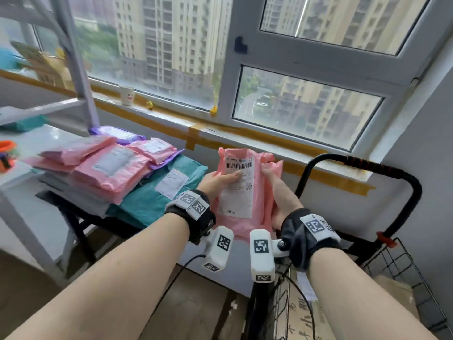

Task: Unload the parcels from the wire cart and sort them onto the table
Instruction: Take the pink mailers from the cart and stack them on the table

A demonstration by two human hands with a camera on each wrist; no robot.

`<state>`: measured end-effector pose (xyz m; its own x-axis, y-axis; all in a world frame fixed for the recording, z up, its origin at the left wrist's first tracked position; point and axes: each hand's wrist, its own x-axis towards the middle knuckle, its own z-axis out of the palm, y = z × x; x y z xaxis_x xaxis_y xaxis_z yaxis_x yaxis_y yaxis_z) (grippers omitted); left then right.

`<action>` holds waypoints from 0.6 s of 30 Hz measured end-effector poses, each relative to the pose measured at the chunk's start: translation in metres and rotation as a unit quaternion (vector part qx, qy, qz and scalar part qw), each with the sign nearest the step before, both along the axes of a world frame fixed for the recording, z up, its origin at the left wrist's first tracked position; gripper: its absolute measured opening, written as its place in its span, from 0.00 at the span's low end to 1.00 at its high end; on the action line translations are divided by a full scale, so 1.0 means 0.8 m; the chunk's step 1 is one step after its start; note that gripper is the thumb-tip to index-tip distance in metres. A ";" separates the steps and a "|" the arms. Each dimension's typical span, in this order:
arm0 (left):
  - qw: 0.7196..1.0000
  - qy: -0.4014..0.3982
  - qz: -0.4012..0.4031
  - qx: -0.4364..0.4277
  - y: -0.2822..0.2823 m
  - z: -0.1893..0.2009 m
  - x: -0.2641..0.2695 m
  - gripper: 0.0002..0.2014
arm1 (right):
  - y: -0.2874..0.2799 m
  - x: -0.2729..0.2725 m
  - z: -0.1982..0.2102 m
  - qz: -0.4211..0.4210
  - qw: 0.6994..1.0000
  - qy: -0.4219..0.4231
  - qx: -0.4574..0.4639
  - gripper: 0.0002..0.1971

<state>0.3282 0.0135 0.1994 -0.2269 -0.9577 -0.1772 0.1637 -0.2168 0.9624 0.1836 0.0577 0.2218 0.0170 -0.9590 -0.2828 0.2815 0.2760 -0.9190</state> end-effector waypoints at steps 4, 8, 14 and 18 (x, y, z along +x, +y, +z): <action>0.999 -0.017 0.028 -0.010 -0.047 0.004 0.073 0.05 | -0.050 0.069 0.000 0.081 0.997 0.012 -0.008 0.28; 0.997 -0.059 0.031 -0.026 -0.109 0.004 0.143 0.13 | -0.117 0.150 -0.018 0.067 0.995 0.078 0.011 0.24; 0.984 -0.171 0.035 -0.026 -0.193 -0.019 0.225 0.37 | -0.198 0.237 -0.056 -0.001 0.997 0.020 0.068 0.14; 0.957 -0.286 -0.015 -0.042 -0.230 -0.048 0.236 0.27 | -0.221 0.255 -0.098 -0.068 0.990 0.007 0.124 0.15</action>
<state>0.5169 -0.1709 0.1607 -0.1434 -0.9687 -0.2028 -0.4009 -0.1305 0.9068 0.3880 -0.1191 0.1432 -0.1125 -0.8531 -0.5095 0.3199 0.4543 -0.8314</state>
